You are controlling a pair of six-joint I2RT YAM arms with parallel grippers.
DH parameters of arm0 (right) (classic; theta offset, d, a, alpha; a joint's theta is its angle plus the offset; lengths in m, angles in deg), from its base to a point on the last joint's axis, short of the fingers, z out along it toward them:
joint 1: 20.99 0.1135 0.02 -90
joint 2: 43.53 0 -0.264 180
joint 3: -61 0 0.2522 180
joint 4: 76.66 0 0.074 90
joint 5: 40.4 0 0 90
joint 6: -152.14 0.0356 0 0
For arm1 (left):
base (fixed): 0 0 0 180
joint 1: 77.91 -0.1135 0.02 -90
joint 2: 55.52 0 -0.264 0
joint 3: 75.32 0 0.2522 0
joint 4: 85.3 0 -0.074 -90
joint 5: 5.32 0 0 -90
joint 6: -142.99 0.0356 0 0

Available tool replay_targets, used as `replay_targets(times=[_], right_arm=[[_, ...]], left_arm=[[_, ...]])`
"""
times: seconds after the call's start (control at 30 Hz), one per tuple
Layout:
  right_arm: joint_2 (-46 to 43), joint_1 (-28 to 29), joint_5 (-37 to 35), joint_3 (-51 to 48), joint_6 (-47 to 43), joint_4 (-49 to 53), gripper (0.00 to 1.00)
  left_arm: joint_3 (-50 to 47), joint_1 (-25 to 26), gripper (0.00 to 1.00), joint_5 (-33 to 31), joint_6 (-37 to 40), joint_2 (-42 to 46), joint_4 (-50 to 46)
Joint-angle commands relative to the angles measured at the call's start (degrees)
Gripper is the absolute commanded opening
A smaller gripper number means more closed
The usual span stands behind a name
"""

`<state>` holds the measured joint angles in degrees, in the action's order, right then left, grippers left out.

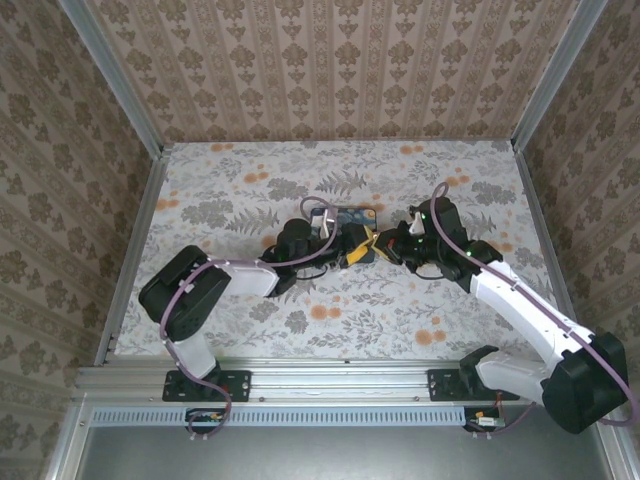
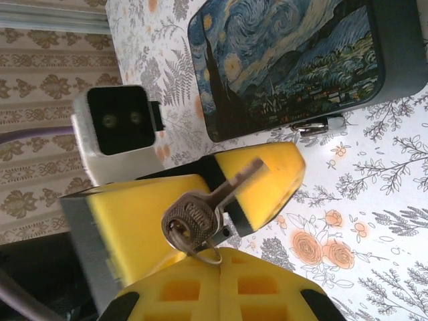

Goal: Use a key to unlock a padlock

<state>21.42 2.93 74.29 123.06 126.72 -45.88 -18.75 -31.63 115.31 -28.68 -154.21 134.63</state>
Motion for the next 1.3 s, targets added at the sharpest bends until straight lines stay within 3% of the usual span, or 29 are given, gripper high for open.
replay_targets(times=[0.0, 0.4, 0.5, 0.6, 0.73, 0.93, 1.27], right_arm=[[1.2, 0.46, 0.69, 2.25, -0.09, 0.83, 0.0], [4.81, -0.54, 0.89, 7.49, -6.74, 5.81, 0.01], [5.53, -2.07, -6.98, 8.6, -13.93, 17.09, 0.18], [6.63, -5.51, -9.1, 3.18, -16.6, 15.86, 0.32], [13.83, -5.9, -10.75, 2.05, -24.61, 15.33, 0.42], [24.64, -5.77, -10.81, 4.96, -30.84, 9.49, 0.41], [33.63, -3.79, -18.29, 13.76, -42.53, 15.12, 0.44]], left_arm=[[-0.25, 0.01, 0.75, 0.28, -0.01, 6.01, 4.44], [-1.14, -0.44, 0.74, 0.94, 3.73, 9.99, -7.93], [-0.46, -1.17, 0.73, 0.2, 8.47, 12.21, -17.53], [0.85, -2.65, 0.73, -1.92, 15.6, 17.14, -31.77], [2.66, -5.67, 0.75, -2.51, 21.97, 21.95, -44.0], [1.77, -9.89, 0.75, -1.73, 24.23, 25.07, -48.6], [3.25, -9.81, 0.75, -1.99, 25.77, 23.66, -50.17]])
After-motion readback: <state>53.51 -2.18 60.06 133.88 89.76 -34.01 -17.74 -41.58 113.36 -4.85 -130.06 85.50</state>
